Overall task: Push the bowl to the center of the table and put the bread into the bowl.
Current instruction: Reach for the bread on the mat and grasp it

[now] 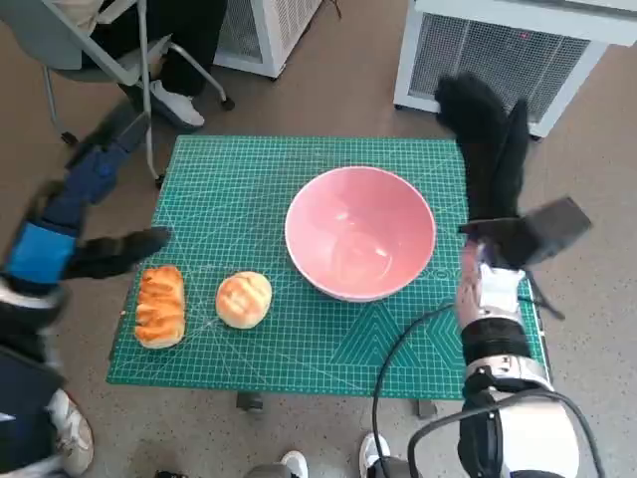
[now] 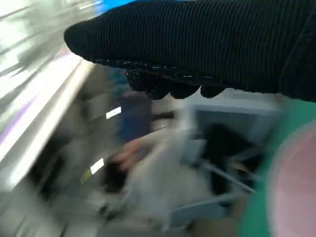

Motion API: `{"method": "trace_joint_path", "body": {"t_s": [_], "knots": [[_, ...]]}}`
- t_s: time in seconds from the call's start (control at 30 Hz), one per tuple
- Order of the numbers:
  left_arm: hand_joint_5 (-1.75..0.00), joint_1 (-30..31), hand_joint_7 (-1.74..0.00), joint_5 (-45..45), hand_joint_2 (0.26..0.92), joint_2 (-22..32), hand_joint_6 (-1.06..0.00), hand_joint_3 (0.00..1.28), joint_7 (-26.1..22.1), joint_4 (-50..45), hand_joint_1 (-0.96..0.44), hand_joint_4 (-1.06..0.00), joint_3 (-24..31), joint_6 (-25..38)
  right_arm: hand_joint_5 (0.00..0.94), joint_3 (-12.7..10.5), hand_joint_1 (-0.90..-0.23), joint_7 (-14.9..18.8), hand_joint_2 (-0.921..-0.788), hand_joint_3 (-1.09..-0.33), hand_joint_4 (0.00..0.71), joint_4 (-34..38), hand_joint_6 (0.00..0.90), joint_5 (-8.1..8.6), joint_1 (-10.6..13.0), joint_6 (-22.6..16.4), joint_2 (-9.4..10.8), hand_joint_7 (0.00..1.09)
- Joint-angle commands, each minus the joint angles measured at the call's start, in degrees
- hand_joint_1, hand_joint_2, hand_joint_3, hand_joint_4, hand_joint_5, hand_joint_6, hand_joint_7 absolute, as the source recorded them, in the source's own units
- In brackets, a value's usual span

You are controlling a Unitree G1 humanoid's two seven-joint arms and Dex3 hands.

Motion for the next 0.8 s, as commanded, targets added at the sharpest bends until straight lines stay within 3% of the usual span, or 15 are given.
{"method": "trace_joint_path", "body": {"t_s": [0.03, 0.27, 0.47, 0.8], "knots": [[0.0, 1.6, -0.02, 2.1, 0.921, 6.4, -0.34, 0.18, -4.3, 1.7, -0.52, -0.18, -0.6, 1.3, 0.017, 1.7, -0.549, 7.2, -0.921, -0.821, 0.224, -6.3, -0.001, 3.66, 2.9, -2.2, -0.8, 0.67], [0.0, 2.9, -0.01, 1.4, 0.903, 12.8, -0.35, 0.04, -11.9, 0.8, -0.4, -0.17, -2.5, 7.2, 0.018, 3.2, -0.562, 13.4, -0.921, -0.805, 0.232, -13.7, -0.001, 8.13, 5.2, -2.1, -1.4, 0.67], [0.0, 3.6, -0.01, 4.7, 0.849, 16.4, -0.36, 0.01, -15.1, 0.6, -0.27, -0.17, -4.6, 6.8, 0.018, 3.9, -0.571, 14.2, -0.921, -0.806, 0.233, -17.0, -0.001, 8.88, 6.4, -2.2, -1.8, 0.68], [-0.01, 1.1, -0.03, 12.8, 0.8, 20.3, -0.42, 0.0, -15.5, 5.7, -0.14, -0.21, -10.6, -2.4, 0.017, 4.3, -0.585, 12.9, -0.921, -0.806, 0.231, -18.3, -0.001, 8.34, 7.3, -0.8, -1.9, 0.68]]}}
